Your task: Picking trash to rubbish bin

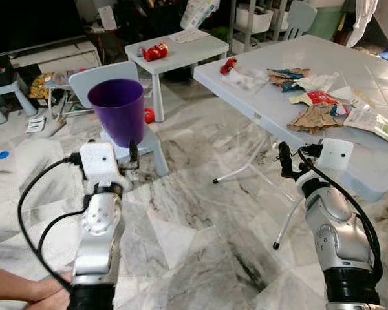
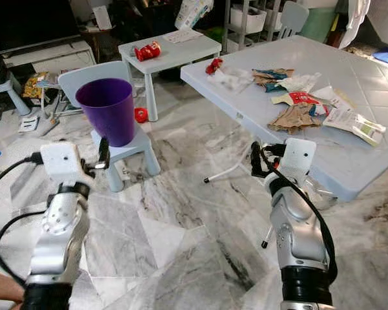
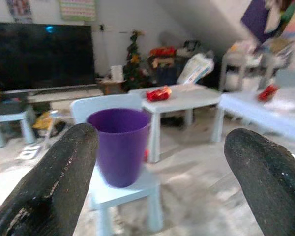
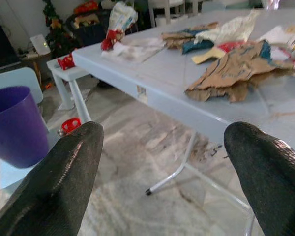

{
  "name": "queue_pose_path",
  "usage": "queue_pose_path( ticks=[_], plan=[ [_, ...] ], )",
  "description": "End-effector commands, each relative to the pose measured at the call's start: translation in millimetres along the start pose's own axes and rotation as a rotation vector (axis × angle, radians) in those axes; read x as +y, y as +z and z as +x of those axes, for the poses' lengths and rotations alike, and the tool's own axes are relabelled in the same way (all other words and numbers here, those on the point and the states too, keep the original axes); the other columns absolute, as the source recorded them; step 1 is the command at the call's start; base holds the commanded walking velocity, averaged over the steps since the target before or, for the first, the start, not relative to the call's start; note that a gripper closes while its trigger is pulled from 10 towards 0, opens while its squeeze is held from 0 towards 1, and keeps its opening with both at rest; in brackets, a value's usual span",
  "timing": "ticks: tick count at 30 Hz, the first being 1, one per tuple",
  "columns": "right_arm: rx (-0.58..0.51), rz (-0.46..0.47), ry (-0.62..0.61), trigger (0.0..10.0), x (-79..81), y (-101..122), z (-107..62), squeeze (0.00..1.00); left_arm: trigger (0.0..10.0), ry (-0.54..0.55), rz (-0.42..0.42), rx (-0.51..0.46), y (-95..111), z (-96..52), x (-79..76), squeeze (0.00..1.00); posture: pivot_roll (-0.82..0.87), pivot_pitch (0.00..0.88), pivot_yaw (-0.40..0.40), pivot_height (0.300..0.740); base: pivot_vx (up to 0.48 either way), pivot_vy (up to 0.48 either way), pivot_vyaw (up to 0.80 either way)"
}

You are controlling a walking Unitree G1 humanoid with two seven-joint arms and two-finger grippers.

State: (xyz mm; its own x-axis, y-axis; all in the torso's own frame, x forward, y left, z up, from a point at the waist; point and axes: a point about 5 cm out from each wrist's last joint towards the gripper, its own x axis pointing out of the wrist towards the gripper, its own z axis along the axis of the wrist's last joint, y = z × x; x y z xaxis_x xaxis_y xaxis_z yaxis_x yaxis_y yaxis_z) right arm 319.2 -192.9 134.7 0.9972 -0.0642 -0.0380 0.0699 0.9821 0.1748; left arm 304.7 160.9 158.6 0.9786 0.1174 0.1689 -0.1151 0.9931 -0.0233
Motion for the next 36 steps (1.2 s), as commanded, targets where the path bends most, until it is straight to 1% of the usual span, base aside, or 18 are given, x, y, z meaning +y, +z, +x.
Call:
queue_pose_path(
  ticks=[1,6,9,10,11,12,13,16,18,19,20,24,25,26,29,34,35,36],
  plan=[
    [-0.016,0.004,-0.017,10.0,-5.0,5.8,-1.2,0.0,10.0,0.012,-0.007,0.023,-3.6,0.4,0.8,0.0,-0.02,0.0,-0.017,0.74,0.0,0.0,0.0],
    [-0.013,0.0,-0.018,10.0,-5.3,6.5,-1.1,0.0,10.0,0.017,-0.014,0.023,-3.3,1.0,-0.1,0.0,-0.02,0.0,-0.018,0.74,0.0,0.0,0.0],
    [-0.017,-0.02,-0.012,10.0,-4.7,7.7,-0.8,0.0,10.0,0.022,-0.057,0.031,-3.6,1.9,-1.2,0.0,-0.02,0.0,-0.018,0.74,0.0,0.0,0.0],
    [-0.017,-0.02,-0.012,10.0,-4.7,7.7,-0.8,0.0,10.0,0.022,-0.057,0.031,-3.6,1.9,-1.2,0.0,-0.02,0.0,-0.018,0.74,0.0,0.0,0.0],
    [-0.028,-0.054,-0.004,10.0,-3.9,9.3,-0.5,0.0,10.0,0.02,-0.123,0.048,-4.6,2.5,-2.5,0.0,-0.02,0.0,-0.02,0.74,0.0,0.0,0.0],
    [-0.028,-0.054,-0.004,10.0,-3.9,9.3,-0.5,0.0,10.0,0.02,-0.123,0.048,-4.6,2.5,-2.5,0.0,-0.02,0.0,-0.02,0.74,0.0,0.0,0.0],
    [-0.034,-0.072,-0.001,10.0,-3.4,10.2,-0.3,0.0,10.0,0.021,-0.156,0.06,-5.6,2.8,-2.9,0.0,-0.02,0.0,-0.02,0.74,0.0,0.0,0.0],
    [-0.044,-0.096,0.0,10.0,-3.3,11.7,0.3,0.0,10.0,0.011,-0.131,0.08,-8.6,3.6,-3.5,0.0,-0.02,0.0,-0.02,0.74,0.0,0.0,0.0],
    [-0.058,-0.132,-0.005,10.0,-3.7,13.6,0.6,0.0,10.0,0.009,-0.116,0.091,-10.7,3.2,-3.3,0.0,-0.02,0.0,-0.02,0.74,0.0,0.0,0.0],
    [-0.082,-0.17,-0.025,10.0,-5.3,16.6,0.2,0.0,10.0,0.009,-0.092,0.097,-11.9,3.0,-3.0,0.0,-0.02,0.0,-0.019,0.74,0.0,0.0,0.0],
    [-0.104,-0.204,-0.047,10.0,-7.2,20.0,0.0,0.0,10.0,0.007,-0.085,0.099,-12.7,2.8,-3.0,0.0,-0.01,0.0,-0.02,0.74,0.0,0.0,0.0],
    [-0.129,-0.252,-0.07,10.0,-10.4,25.3,1.5,0.0,10.0,-0.002,-0.083,0.105,-13.3,2.5,-3.7,0.0,-0.02,0.0,-0.018,0.74,0.0,0.0,0.0],
    [-0.128,-0.257,-0.077,10.0,-11.6,25.1,1.9,0.0,10.0,-0.005,-0.073,0.11,-13.8,2.4,-4.0,0.0,-0.02,0.0,-0.018,0.74,0.0,0.0,0.0],
    [-0.131,-0.286,-0.089,10.0,-13.6,25.1,2.1,0.0,10.0,-0.009,-0.029,0.123,-15.8,2.2,-4.3,0.0,-0.02,0.0,-0.019,0.74,0.0,0.0,0.0],
    [-0.132,-0.293,-0.086,10.0,-13.3,24.7,2.2,0.0,10.0,-0.012,-0.024,0.13,-16.9,2.2,-4.4,0.0,-0.01,0.0,-0.018,0.74,0.0,0.0,0.0],
    [-0.126,-0.302,-0.085,10.0,-12.0,20.2,2.0,0.0,10.0,-0.01,0.036,0.236,-31.3,-1.4,-1.6,0.0,-0.01,0.0,-0.017,0.74,0.0,0.0,0.0],
    [-0.111,-0.287,-0.081,10.0,-11.4,17.6,2.0,0.0,10.0,-0.014,0.043,0.26,-34.6,-2.6,-1.6,0.0,-0.01,0.0,-0.016,0.74,0.0,0.0,0.0],
    [-0.111,-0.287,-0.081,10.0,-11.4,17.6,2.0,0.0,10.0,-0.014,0.043,0.26,-34.6,-2.6,-1.6,0.0,-0.01,0.0,-0.016,0.74,0.0,0.0,0.0]
  ],
)
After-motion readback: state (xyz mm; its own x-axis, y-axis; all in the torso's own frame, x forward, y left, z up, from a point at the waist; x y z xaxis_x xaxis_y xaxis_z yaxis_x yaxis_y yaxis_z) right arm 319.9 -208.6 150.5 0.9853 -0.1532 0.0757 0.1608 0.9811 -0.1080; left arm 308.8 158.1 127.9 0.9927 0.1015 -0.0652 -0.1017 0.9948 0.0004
